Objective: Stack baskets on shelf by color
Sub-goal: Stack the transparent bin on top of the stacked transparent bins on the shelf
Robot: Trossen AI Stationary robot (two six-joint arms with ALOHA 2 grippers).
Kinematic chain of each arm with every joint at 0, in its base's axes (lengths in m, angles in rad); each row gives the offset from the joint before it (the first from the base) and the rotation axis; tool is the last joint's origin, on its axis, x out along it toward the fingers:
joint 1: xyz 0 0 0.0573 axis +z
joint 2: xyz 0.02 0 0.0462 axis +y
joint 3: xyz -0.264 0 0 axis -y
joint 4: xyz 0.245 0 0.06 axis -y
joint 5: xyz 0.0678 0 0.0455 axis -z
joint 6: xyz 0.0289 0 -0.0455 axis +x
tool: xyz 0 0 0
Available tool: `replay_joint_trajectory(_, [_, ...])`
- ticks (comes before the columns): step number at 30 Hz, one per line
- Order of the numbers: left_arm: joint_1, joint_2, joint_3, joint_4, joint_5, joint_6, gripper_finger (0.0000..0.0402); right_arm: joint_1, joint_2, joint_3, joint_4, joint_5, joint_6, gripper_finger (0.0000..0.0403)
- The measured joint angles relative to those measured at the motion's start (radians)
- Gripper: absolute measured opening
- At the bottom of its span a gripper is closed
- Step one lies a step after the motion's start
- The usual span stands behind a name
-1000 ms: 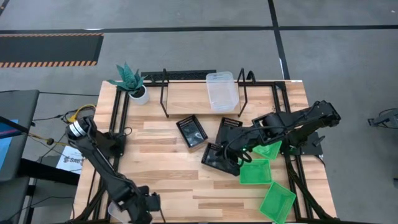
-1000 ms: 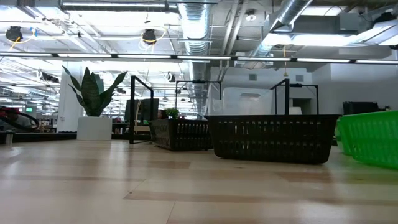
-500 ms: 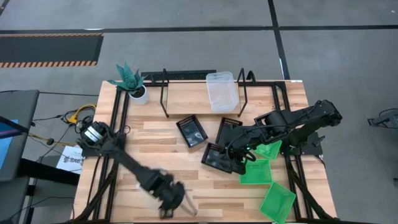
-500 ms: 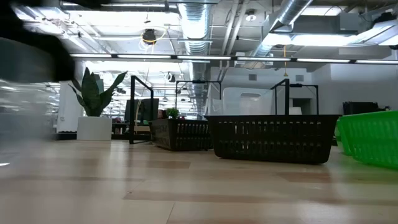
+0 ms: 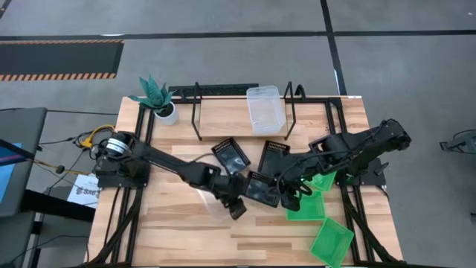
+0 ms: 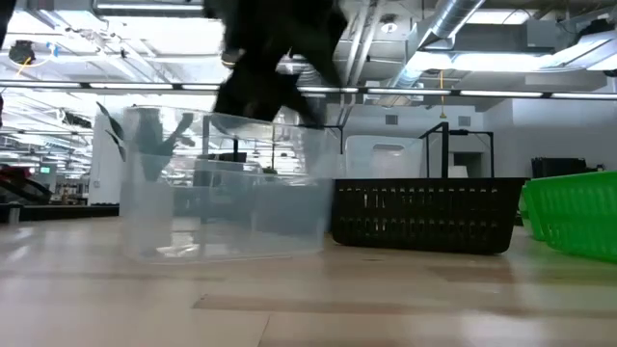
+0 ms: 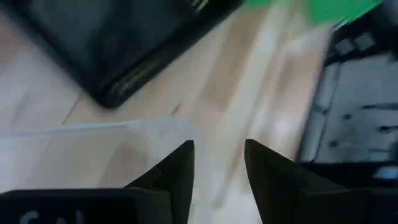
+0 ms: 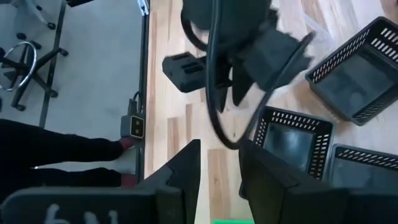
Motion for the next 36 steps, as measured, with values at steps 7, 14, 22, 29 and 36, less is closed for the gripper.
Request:
replay_joint_trajectory(7, [0.014, -0.113, 0.145, -0.222, -0.008, 0.097, 0.0112, 0.054, 0.0, 0.0, -0.002, 0.004, 0.058, 0.0131])
replay_joint_trajectory(14, [-0.011, -0.227, 0.216, -0.901, -0.554, 0.038, 0.0065, 0.102, 0.0, 0.0, 0.003, 0.135, 0.132, 0.0131])
replay_joint_trajectory(22, [0.079, -0.238, 0.028, -0.927, -0.634, 0.01, 0.0004, 0.106, 0.0, 0.0, 0.017, 0.168, 0.217, 0.0131])
replay_joint_trajectory(29, [0.107, -0.235, -0.186, -0.691, -0.507, -0.043, 0.0, 0.123, 0.0, 0.0, 0.025, 0.168, 0.259, 0.0131])
replay_joint_trajectory(36, [0.003, -0.236, -0.237, -0.57, -0.273, -0.169, 0.0, 0.159, 0.0, 0.0, 0.029, 0.187, 0.264, 0.0131])
